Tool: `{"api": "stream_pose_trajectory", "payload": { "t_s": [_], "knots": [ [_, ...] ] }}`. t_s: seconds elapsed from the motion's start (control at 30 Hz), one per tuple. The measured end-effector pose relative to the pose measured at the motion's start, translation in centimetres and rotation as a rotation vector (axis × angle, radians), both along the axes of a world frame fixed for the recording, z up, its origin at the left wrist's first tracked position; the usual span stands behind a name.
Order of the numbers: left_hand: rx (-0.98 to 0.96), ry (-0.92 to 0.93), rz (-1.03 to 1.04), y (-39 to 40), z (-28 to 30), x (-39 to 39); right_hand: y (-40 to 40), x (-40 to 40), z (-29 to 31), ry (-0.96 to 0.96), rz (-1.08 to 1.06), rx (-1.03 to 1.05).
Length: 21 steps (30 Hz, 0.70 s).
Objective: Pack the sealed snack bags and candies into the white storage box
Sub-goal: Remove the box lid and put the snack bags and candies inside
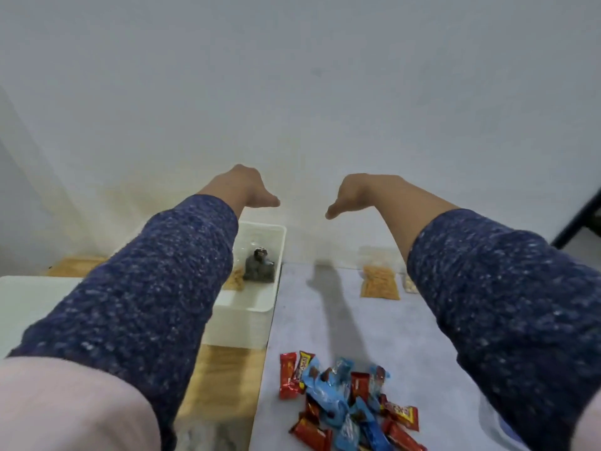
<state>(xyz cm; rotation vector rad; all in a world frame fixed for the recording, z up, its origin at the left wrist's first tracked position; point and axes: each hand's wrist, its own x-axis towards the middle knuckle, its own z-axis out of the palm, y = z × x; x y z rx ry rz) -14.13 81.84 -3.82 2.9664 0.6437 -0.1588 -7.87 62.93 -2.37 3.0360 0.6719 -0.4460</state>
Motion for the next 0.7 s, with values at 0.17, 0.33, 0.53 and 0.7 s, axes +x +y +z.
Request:
{"api": "stream_pose_trajectory", "payload": {
  "t_s": [0.17, 0.33, 0.53, 0.7],
  "knots": [
    [-0.034, -0.005, -0.064, -7.7, 0.3, -0.5, -8.6, -1.2, 1.1, -0.04, -0.058, -0.03],
    [-0.063, 0.006, -0.149, -13.5, 0.5, 0.5, -15.0, -0.9, 1.4, -0.05, -0.174, -0.039],
    [-0.077, 0.055, -0.277, -18.2, -1.1, 3.5, -20.6, 0.3, 0.3, -0.03, -0.329, -0.041],
    [-0.076, 0.089, -0.362, -21.5, -4.4, 6.7, -23.9, 2.6, -2.8, 0.012, -0.372, -0.04]
  ]
}}
